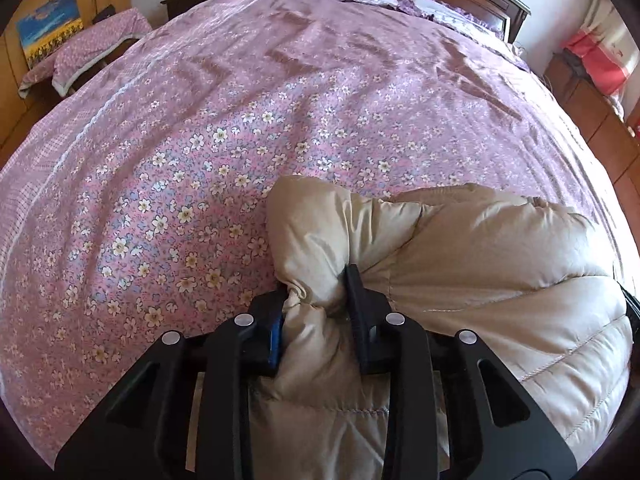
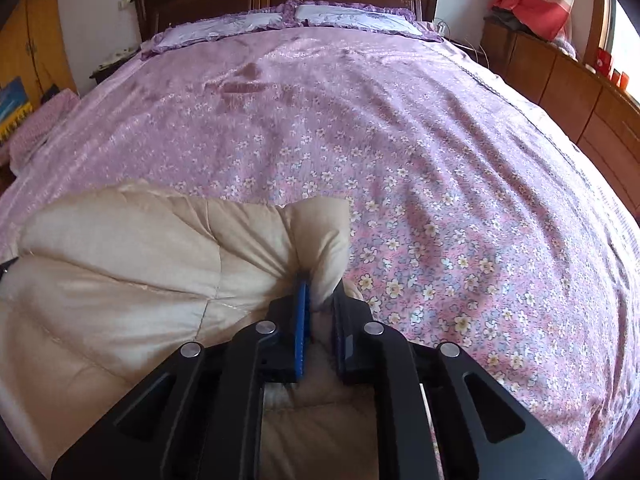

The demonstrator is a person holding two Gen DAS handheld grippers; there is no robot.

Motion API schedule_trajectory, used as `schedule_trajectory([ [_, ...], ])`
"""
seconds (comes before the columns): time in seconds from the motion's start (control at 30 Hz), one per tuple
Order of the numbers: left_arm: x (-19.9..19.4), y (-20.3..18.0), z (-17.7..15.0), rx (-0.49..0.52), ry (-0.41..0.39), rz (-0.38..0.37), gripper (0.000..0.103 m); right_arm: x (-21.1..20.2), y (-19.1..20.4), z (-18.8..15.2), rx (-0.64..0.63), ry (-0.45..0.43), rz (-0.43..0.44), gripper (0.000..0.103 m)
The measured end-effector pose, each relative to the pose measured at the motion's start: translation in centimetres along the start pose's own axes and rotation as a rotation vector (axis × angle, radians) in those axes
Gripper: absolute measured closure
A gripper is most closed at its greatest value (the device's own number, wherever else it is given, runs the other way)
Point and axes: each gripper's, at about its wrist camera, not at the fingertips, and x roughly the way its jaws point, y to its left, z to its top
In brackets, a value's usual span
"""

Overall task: Fold large clothes
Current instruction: 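Fold the grasped edge over the bundle with both tools, release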

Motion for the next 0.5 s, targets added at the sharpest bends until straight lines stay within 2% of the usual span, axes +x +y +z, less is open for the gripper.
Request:
schedule_trajectory([
  [0.1, -0.6, -0.2, 0.2, 0.018, 0.0, 0.017, 0.073, -0.2, -0.1, 0.0, 0.002, -0.004, 0.002, 0.09],
  [0.17, -1.5, -0.2, 0.2, 0.032, -0.003, 0.023, 0.072, -0.9, -0.4, 0.1, 0.007, -0.017, 0.016, 0.085],
  [0.2, -2.1, -0.1, 0.2, 0.042, -0.007, 0.024, 0.067, -1.5, -0.7, 0.2, 0.015, -0.024, 0.028, 0.081],
  [0.27, -3.4, 0.2, 0.0, 0.061, -0.017, 0.023, 0.058, -2.6, -1.4, 0.3, 0.034, -0.038, 0.055, 0.063],
  [0.3, -4.2, 0.4, -0.1, 0.062, -0.026, 0.028, 0.048, -3.3, -1.9, 0.2, 0.05, -0.049, 0.05, 0.046],
  [0.33, -4.9, 0.7, -0.2, 0.066, -0.034, 0.022, 0.04, -4.0, -2.3, 0.2, 0.064, -0.064, 0.048, 0.04],
  [0.4, -6.4, 1.3, -0.6, 0.066, -0.048, -0.002, 0.035, -5.5, -3.1, 0.1, 0.075, -0.085, 0.079, 0.04],
  [0.5, -8.6, 2.2, -1.3, 0.063, -0.066, 0.002, 0.03, -7.7, -3.9, -0.4, 0.077, -0.1, 0.1, 0.039],
])
